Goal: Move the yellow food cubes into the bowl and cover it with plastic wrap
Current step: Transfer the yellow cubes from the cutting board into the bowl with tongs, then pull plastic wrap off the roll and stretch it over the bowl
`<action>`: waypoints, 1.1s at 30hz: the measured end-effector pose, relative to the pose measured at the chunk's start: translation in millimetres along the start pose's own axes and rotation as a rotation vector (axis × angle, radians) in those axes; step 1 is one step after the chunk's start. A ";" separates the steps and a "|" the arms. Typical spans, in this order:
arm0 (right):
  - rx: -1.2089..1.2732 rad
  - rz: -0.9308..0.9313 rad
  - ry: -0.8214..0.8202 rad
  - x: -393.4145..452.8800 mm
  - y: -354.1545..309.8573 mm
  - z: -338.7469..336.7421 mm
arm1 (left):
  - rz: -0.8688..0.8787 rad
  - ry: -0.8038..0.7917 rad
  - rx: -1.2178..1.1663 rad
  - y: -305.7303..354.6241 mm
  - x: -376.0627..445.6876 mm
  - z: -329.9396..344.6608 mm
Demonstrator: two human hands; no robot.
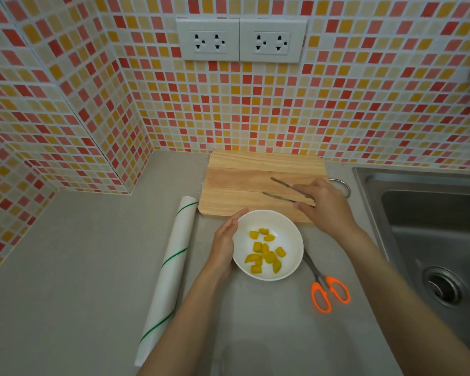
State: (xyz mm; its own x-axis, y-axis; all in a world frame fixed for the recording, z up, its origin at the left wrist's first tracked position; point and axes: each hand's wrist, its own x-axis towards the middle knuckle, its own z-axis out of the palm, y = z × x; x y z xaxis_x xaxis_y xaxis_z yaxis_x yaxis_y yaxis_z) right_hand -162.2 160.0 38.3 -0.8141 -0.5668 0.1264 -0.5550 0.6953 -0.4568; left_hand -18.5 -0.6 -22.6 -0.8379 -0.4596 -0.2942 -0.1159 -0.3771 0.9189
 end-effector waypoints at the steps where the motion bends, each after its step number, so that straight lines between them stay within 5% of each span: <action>1: 0.009 0.053 0.012 5.1 7.1 7.7 | 0.001 -0.003 0.004 0.3 -0.7 -0.2; 8: -0.056 0.230 0.010 22.3 30.7 50.0 | 0.002 0.036 0.015 7.0 0.9 -8.8; 17: -0.118 0.232 -0.040 19.7 19.7 42.2 | 0.280 0.102 0.343 61.4 -21.3 -84.7; 22: 0.282 -0.068 0.220 -15.6 -69.6 31.6 | 0.242 0.250 0.613 52.2 -45.4 -143.1; 25: 0.663 -0.060 -0.078 -62.5 -137.1 56.5 | 0.095 0.257 0.827 26.3 -59.8 -158.0; 28: 0.728 0.178 -0.478 -99.5 -176.8 97.4 | 0.010 0.202 0.924 9.8 -70.4 -157.6; 33: 1.041 0.416 -0.592 -114.7 -198.6 117.3 | 0.015 0.148 0.926 5.6 -82.0 -143.5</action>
State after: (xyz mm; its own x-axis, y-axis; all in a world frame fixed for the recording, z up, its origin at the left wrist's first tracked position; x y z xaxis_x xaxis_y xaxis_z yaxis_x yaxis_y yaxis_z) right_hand 61.4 35.1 11.2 -0.5437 -0.6874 -0.4815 0.3387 0.3452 -0.8753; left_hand 126.1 -80.4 -31.1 -0.7735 -0.5812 -0.2528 -0.5376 0.3904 0.7473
